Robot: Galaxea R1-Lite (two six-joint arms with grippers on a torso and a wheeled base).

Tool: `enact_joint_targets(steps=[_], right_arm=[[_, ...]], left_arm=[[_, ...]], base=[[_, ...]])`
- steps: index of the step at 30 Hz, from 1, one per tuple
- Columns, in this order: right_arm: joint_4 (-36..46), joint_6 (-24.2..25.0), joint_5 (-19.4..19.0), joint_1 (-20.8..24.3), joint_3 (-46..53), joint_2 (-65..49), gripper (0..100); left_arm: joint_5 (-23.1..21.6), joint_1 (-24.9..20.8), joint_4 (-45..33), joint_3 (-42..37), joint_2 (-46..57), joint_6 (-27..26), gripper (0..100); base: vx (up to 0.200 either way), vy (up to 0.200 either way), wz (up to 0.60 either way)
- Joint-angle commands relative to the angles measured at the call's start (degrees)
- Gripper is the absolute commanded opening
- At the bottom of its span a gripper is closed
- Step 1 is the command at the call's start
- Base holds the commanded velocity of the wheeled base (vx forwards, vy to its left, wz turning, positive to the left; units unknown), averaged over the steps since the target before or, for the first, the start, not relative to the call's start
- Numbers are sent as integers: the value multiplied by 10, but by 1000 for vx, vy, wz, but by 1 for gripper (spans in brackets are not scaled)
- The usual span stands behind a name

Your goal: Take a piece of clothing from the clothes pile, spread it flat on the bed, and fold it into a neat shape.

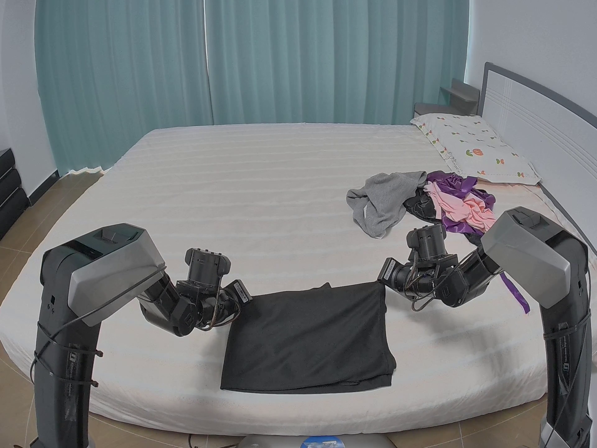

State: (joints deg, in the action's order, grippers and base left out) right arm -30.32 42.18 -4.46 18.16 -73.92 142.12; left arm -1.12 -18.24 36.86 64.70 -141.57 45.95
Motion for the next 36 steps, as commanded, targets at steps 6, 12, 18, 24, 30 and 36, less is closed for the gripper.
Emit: enact_joint_targets(steps=[6, 12, 18, 24, 30, 36], right_arm=[[-1, 1, 0, 0, 0, 1, 0], [-1, -1, 0, 1, -3, 4, 0], [3, -6, 2, 6, -26, 27, 0], [3, -12, 12, 8, -39, 42, 0], [3, -13, 13, 9, -39, 43, 0], [1, -14, 12, 11, -36, 41, 100]], left_arm=[[30, 7, 5, 3, 1, 1, 0], [39, 8, 5, -5, 12, 9, 0], [38, 7, 5, -14, 9, 14, 0], [33, 16, 8, -13, 16, 58, 0], [31, 20, 8, -13, 14, 61, 0], [28, 19, 6, -14, 15, 62, 100]], base=[[0, 0, 0], [0, 0, 0], [0, 0, 0], [0, 0, 0], [0, 0, 0], [0, 0, 0]])
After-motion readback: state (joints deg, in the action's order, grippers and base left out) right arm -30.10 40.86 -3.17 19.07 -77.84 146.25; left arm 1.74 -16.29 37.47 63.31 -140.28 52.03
